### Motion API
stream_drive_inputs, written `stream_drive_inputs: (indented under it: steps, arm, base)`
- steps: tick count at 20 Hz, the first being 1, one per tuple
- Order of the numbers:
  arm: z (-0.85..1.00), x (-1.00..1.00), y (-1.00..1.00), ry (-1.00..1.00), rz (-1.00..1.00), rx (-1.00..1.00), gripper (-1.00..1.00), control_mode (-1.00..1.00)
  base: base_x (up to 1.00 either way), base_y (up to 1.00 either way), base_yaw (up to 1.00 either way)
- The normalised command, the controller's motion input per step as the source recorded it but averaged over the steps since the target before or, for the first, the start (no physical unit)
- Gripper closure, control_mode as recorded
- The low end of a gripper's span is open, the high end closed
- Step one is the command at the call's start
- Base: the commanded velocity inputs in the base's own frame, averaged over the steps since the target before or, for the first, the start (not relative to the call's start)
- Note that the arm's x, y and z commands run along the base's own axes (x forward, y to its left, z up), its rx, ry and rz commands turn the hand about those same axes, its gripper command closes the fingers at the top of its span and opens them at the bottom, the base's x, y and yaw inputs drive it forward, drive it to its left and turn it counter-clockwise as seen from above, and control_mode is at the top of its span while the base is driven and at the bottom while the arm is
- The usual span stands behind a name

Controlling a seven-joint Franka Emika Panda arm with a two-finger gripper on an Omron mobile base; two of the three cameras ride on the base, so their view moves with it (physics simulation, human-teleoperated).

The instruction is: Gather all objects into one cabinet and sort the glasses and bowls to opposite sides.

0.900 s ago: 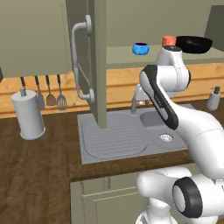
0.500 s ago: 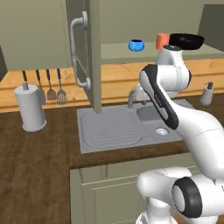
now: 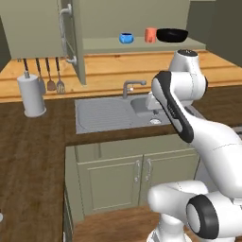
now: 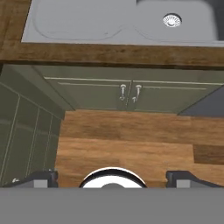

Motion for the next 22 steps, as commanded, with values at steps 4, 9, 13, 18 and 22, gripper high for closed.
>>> stream_drive_inputs:
  steps: [4,9,13,18,22]
  arm:
    - [0.0,0.0,0.0,0.0,0.0,0.0,-1.0,1.0]
    - [0.0,0.0,0.0,0.0,0.0,0.0,-1.0,1.0]
    - [0.0,0.0,0.0,0.0,0.0,0.0,-1.0,1.0]
    - [0.0,0.0,0.0,0.0,0.0,0.0,-1.0,1.0]
    - [0.0,0.0,0.0,0.0,0.0,0.0,-1.0,1.0]
  base:
    - [-0.62,-0.37,0.0]
    - [-0.41,-0.22,0.0]
    - [-0.14,-0.18,-0.05]
    - [0.0,-0.16,-0.38]
    - [0.06,-0.03,-0.74]
